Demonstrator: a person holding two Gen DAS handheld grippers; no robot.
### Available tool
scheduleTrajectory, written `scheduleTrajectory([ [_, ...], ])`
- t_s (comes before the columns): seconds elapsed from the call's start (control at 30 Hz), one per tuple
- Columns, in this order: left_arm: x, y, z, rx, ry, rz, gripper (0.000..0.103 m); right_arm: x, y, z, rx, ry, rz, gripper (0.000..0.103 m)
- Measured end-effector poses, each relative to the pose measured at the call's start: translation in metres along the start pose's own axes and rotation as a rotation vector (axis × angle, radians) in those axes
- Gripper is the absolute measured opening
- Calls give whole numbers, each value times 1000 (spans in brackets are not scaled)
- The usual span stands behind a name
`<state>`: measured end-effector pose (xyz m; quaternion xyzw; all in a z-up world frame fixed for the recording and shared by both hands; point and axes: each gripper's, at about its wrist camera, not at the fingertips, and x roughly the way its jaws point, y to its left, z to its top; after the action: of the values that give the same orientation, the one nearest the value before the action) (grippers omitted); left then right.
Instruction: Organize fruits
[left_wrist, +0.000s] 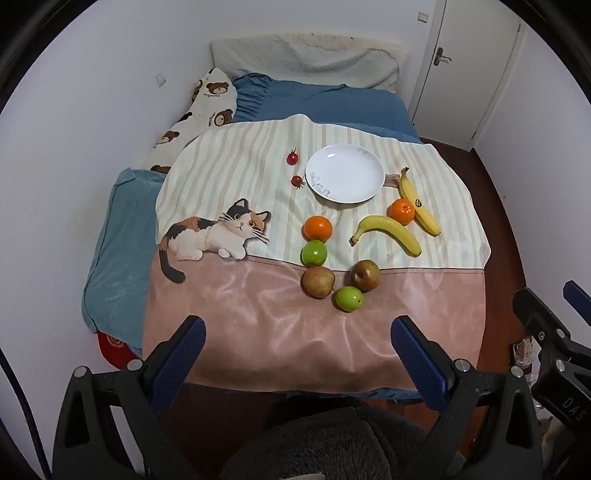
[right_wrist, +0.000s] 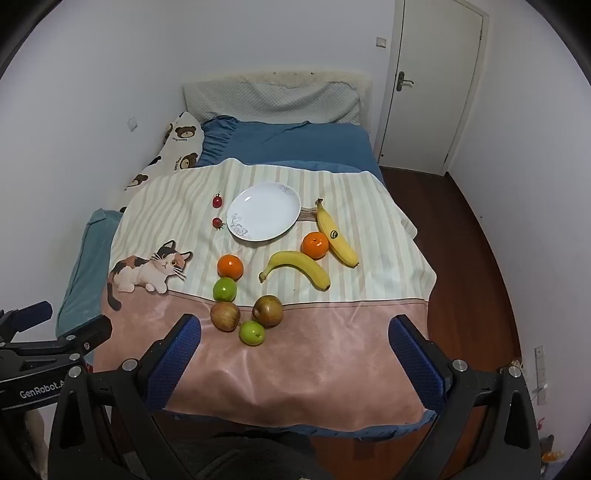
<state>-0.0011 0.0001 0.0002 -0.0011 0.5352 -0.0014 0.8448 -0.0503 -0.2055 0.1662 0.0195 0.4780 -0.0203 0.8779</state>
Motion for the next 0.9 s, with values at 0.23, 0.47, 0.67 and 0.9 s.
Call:
scheduleTrajectory([
  [0.23,4,1,1,-4,5,4,103,2,-3,0,2,16,4,103],
  [0.47,3,0,-1,-3,1,2,103,3,-2,0,1,17,0,103],
  [0.67,1,0,2,-1,-3,-1,103,-1,-3,2,1,20,3,103],
  [0.9,-9,-3,0,6,-6,-7,103,-4,-3,0,0,14,0,103],
])
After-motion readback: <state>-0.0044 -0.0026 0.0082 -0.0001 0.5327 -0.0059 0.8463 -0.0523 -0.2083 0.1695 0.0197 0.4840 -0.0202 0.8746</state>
